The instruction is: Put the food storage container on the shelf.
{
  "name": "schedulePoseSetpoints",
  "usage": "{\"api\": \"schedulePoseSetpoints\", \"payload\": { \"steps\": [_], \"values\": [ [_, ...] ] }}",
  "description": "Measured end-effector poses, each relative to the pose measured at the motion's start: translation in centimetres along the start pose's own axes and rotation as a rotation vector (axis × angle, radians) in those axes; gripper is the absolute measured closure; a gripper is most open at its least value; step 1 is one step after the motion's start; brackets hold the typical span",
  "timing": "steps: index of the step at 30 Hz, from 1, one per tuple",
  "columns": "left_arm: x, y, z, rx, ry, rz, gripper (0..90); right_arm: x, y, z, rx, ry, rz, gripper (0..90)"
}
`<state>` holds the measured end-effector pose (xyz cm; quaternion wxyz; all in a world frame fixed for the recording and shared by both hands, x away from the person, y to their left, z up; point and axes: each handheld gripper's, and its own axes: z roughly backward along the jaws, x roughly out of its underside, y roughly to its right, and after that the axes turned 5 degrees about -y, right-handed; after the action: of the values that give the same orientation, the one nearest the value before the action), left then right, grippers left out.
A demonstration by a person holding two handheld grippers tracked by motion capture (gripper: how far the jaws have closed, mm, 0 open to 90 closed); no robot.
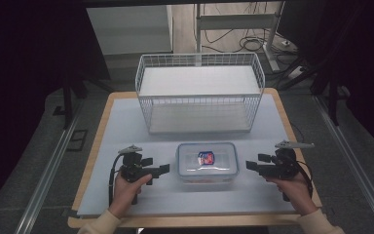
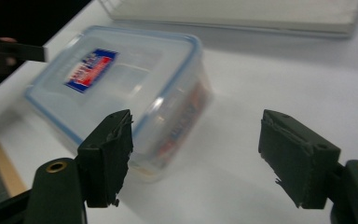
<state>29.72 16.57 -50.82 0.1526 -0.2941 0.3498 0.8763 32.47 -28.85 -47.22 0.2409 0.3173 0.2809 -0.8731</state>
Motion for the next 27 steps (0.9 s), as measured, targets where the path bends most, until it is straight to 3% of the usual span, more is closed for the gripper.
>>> {"api": "schedulePoseSetpoints", "payload": {
  "steps": [3, 4, 7, 9, 13, 14, 22, 27],
  "values": [
    [-0.4, 0.3, -0.7, 0.01, -0.01, 0.002, 5.7, -0.5, -0.4, -0.3, -0.017, -0.011, 0.016, 22.6],
    [-0.9, 0.4, -1.4, 0.036, -0.023, 0.013, 5.6, -0.6, -0.5, -0.4, -0.023, -0.018, 0.02, 21.8],
    [-1.3, 0.5, -2.1, 0.062, -0.025, 0.031, 4.8, -1.0, -0.8, -0.9, -0.028, -0.033, 0.033, 20.1],
    [-1.7, 0.5, -3.1, 0.11, -0.048, 0.063, 4.7, -1.2, -1.0, -1.1, -0.035, -0.042, 0.041, 19.3],
    [-1.9, 0.7, -4.0, 0.11, -0.076, 0.076, 5.4, -1.5, -1.3, -1.6, -0.038, -0.055, 0.049, 18.6],
    [-2.0, 0.8, -4.5, 0.134, -0.101, 0.086, 5.8, -1.8, -1.6, -1.7, -0.037, -0.06, 0.052, 18.6],
    [-1.9, 1.4, -6.0, 0.167, -0.169, 0.099, 10.7, -3.0, -2.4, -1.9, -0.024, -0.039, 0.065, 19.3],
    [-1.9, 1.5, -5.9, 0.157, -0.159, 0.101, 14.4, -3.5, -2.7, -2.5, -0.029, -0.048, 0.068, 19.2]
  ]
}}
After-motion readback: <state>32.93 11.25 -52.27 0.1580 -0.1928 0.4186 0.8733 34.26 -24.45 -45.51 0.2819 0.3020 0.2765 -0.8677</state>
